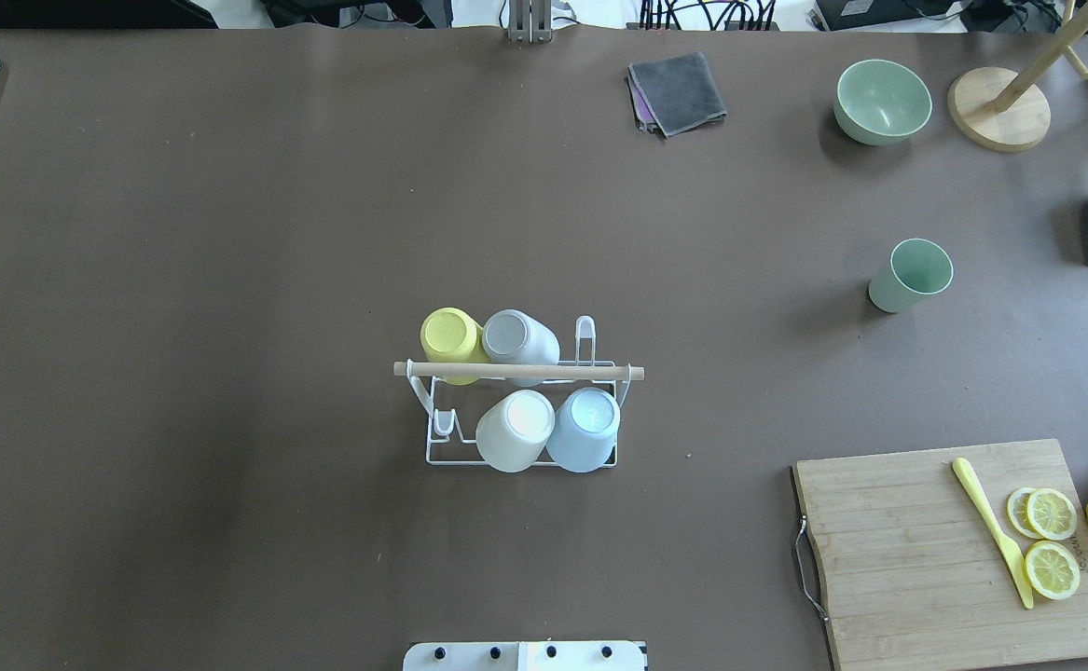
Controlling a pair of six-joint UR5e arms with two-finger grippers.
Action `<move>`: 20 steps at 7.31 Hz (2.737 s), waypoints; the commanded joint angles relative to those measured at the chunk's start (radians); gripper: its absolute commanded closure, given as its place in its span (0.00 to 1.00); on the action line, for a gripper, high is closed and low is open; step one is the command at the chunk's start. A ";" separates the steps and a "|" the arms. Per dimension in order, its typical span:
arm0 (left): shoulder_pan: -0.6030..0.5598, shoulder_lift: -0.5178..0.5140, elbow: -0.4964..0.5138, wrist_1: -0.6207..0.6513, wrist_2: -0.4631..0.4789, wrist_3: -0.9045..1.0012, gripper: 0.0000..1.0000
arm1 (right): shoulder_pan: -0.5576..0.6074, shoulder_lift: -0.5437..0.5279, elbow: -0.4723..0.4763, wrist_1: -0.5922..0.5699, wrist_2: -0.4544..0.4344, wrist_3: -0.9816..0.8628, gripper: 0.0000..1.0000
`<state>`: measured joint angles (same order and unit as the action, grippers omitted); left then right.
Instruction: Place cup on cup holder
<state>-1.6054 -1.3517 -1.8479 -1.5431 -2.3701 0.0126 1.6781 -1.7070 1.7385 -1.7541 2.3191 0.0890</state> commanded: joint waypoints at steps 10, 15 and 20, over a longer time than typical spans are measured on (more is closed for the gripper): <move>-0.050 0.006 -0.010 -0.002 -0.172 0.003 0.01 | 0.041 -0.017 0.003 -0.001 0.019 0.002 0.00; -0.047 -0.061 -0.004 0.003 -0.088 0.006 0.01 | 0.026 -0.006 0.064 0.015 0.019 0.000 0.00; 0.190 -0.152 -0.063 0.005 0.243 0.088 0.01 | -0.076 0.010 0.154 0.015 0.016 0.006 0.00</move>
<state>-1.5096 -1.4943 -1.8843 -1.5397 -2.2476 0.0452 1.6285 -1.6998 1.8611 -1.7395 2.3360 0.0943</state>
